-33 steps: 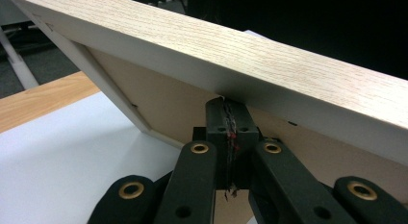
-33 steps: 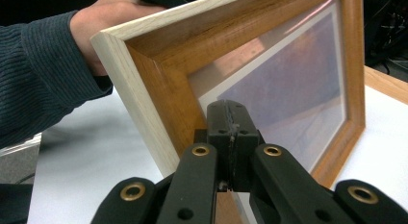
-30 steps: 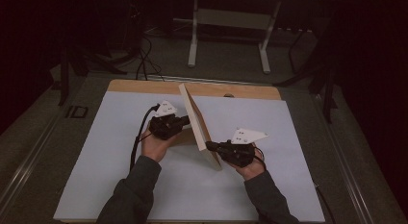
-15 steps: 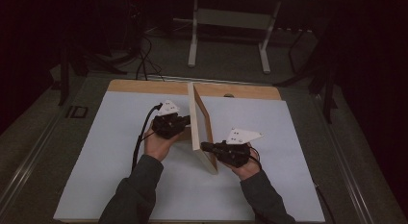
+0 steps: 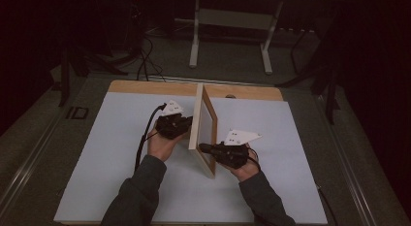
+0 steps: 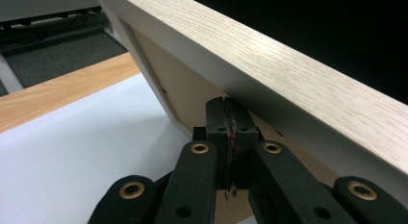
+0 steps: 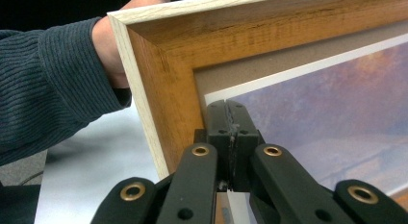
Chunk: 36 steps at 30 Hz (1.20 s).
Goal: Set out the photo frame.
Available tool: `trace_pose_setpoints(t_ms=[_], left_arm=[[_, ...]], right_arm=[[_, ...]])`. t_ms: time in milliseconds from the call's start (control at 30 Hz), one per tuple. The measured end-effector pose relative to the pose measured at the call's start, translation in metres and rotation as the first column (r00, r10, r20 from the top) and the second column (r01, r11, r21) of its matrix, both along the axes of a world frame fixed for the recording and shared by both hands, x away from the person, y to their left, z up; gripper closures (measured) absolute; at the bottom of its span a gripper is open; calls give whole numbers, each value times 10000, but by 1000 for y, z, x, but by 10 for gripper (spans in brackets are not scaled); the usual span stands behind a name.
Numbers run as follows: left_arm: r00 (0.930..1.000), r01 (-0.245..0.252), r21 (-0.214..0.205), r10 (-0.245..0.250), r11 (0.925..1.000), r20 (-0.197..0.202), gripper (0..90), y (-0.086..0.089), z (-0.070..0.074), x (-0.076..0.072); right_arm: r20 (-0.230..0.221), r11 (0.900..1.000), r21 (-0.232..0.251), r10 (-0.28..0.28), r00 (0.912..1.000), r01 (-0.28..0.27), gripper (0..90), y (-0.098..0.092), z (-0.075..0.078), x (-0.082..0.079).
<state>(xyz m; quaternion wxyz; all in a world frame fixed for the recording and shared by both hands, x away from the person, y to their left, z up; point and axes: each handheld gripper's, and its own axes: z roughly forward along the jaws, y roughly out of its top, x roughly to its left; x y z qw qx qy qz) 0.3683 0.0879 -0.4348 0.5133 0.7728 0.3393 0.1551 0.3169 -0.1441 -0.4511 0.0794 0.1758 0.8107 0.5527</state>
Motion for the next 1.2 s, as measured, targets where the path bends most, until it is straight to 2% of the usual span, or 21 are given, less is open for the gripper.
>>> trace_pose_setpoints(t_ms=[400, 900, 1200], left_arm=[[9997, 241, -82, -241, 9997, 13, 900, -3, -1, 0], [9982, 591, -388, -595, 9975, -99, 900, 0, -2, 2], [9980, 635, -323, -635, 9975, -16, 900, 4, -2, 2]], right_arm=[[8, 10000, -1, 41, 10000, -41, 899, 7, 0, 0], [78, 10000, -7, 17, 10000, -17, 899, 12, 1, 1], [86, 10000, 47, -40, 10000, 40, 899, 17, 1, 3]])
